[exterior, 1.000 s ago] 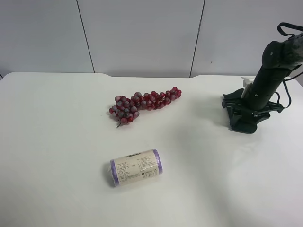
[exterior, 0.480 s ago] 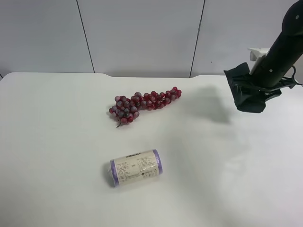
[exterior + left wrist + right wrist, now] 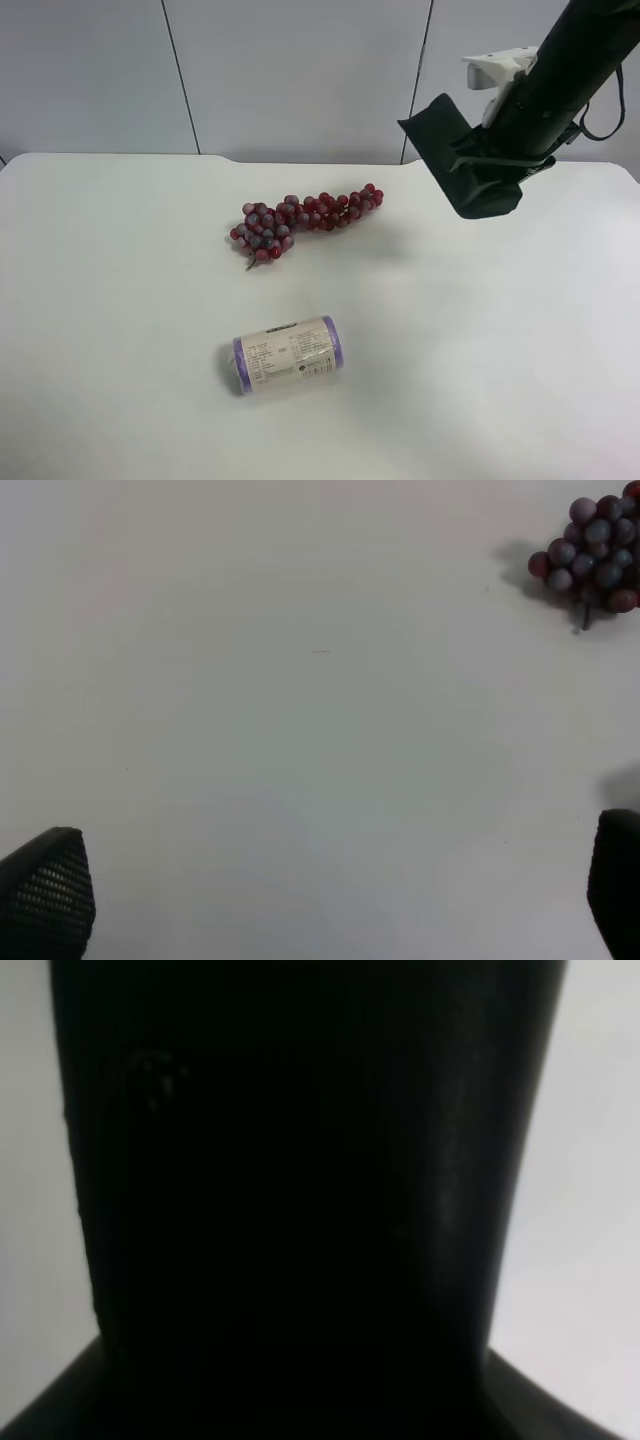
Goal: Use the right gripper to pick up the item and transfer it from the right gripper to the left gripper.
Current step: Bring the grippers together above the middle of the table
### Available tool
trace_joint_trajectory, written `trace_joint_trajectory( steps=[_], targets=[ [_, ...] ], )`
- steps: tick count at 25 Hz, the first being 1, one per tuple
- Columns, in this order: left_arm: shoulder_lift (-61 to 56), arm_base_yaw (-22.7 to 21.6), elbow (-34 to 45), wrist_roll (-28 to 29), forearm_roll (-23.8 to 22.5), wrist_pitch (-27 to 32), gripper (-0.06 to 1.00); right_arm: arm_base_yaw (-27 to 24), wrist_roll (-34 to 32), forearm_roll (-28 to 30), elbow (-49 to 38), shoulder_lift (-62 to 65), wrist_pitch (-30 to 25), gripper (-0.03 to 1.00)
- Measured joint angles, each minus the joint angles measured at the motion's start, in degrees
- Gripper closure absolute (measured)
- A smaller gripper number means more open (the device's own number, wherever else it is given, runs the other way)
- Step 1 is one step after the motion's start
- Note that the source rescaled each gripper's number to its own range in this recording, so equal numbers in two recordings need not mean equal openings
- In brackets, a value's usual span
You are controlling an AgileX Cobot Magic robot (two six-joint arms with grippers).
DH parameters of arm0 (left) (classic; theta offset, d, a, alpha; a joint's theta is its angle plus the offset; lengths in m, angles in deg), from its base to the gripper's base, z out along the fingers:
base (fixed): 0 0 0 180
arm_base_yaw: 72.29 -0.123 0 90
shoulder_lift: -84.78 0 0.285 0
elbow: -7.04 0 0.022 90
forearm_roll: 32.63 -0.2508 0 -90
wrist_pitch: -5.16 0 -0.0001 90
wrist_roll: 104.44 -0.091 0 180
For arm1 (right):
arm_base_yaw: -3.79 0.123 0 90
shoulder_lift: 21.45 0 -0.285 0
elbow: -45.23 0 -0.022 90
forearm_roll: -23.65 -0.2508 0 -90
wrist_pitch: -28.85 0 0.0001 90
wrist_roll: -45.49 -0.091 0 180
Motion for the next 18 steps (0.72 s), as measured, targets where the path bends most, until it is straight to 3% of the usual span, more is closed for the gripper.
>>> trace_joint_trajectory(
  steps=[13, 18],
  targets=[
    [0.00, 0.00, 0.00, 0.00, 0.00, 0.00, -0.06, 15.29, 6.90, 0.18, 0.00, 1.54, -2.69, 0.85],
    [0.00, 0.00, 0.00, 0.00, 0.00, 0.00, -0.06, 21.95, 12.41, 0.36, 0.00, 1.54, -2.40, 0.85]
  ],
)
